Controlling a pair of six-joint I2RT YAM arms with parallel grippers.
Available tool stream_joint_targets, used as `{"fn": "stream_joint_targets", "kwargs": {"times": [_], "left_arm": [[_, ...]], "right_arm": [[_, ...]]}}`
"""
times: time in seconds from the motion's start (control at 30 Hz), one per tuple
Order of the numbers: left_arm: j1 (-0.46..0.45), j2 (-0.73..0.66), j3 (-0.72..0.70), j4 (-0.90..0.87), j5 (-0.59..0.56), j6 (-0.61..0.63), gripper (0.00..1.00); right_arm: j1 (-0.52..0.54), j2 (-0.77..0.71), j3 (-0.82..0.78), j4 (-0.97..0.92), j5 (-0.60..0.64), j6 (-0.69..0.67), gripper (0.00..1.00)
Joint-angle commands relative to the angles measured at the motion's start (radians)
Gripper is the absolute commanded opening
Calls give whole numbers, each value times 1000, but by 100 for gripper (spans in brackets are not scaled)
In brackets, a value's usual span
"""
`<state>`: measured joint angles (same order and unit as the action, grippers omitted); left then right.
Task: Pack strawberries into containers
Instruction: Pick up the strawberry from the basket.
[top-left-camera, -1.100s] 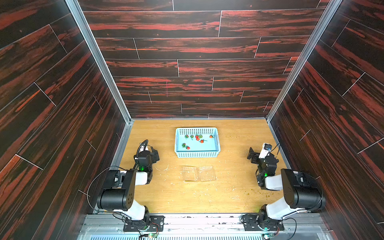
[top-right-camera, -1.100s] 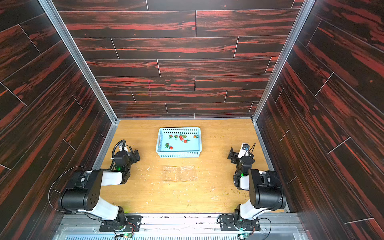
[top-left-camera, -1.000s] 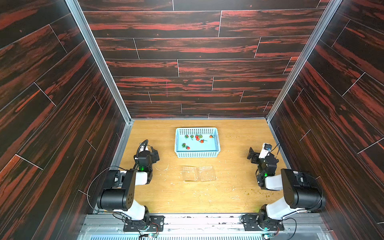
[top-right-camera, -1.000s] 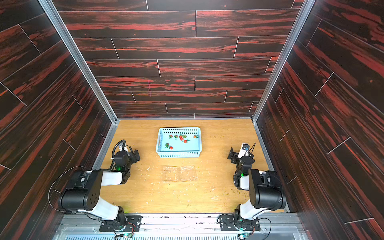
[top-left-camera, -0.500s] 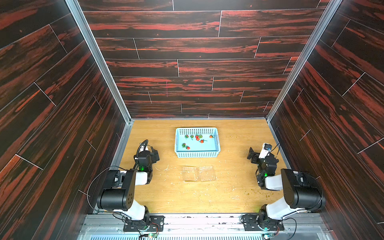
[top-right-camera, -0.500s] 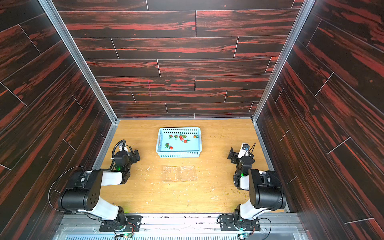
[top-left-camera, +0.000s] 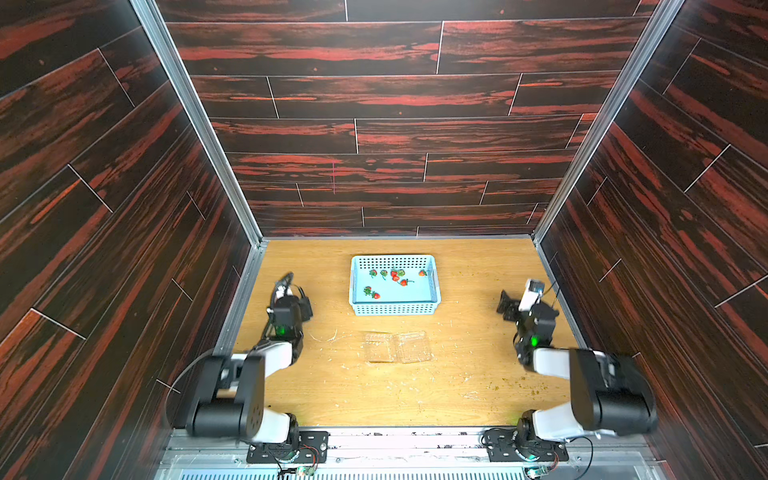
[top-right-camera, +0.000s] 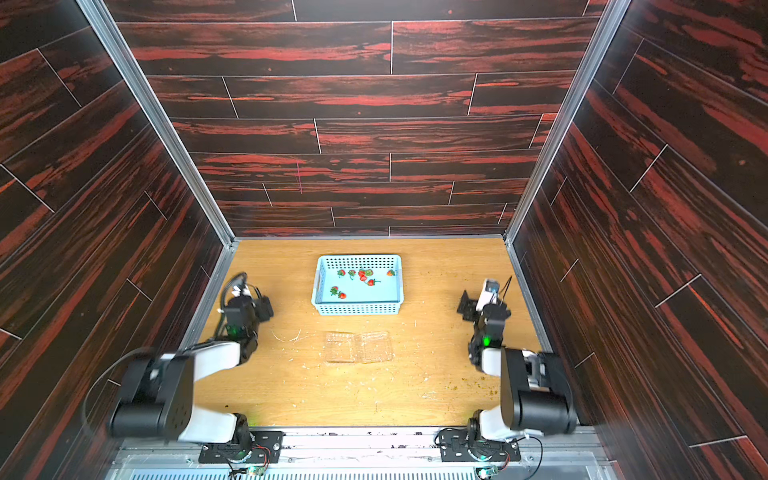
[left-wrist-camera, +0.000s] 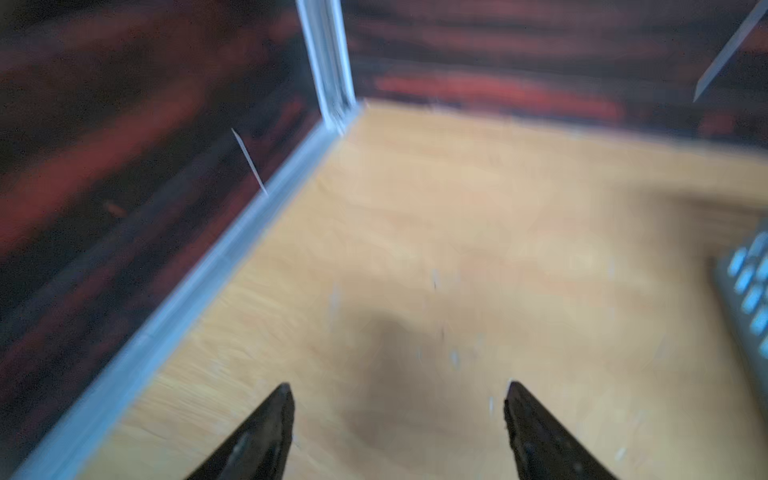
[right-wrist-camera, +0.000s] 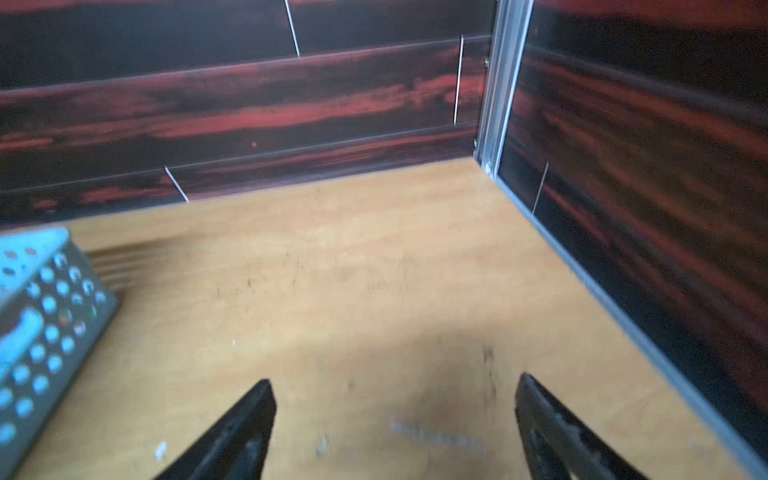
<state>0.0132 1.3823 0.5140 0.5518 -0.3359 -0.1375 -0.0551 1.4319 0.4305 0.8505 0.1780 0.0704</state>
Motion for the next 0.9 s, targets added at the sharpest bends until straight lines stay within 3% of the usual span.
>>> {"fn": "stream_joint_targets", "kwargs": {"times": [0.0, 0.1, 0.23, 0.43, 0.57, 0.63, 0.77, 0.87], "left_arm": [[6, -131, 127, -211, -124, -87, 80], [7, -113, 295, -400, -51, -114, 80], [7, -13, 476, -573, 200, -171, 74], [7, 168, 586, -605, 520, -212, 72], [7, 268, 640, -627, 626, -223, 71], [7, 305, 666, -634, 664, -223, 69], [7, 359, 715, -677, 682, -197, 67], [7, 384, 740, -697, 699, -192, 66]], "right_arm": [[31, -57, 193, -377, -10, -5, 89], [100, 2, 432, -646, -68, -55, 86], [245, 177, 768, -962, -121, -164, 82], [411, 407, 1111, -1197, -193, -272, 77], [472, 550, 1293, -1314, -238, -327, 73], [482, 624, 1371, -1370, -317, -344, 70], [483, 745, 1499, -1467, -448, -382, 67], [488, 844, 1653, -1590, -451, -443, 66]]}}
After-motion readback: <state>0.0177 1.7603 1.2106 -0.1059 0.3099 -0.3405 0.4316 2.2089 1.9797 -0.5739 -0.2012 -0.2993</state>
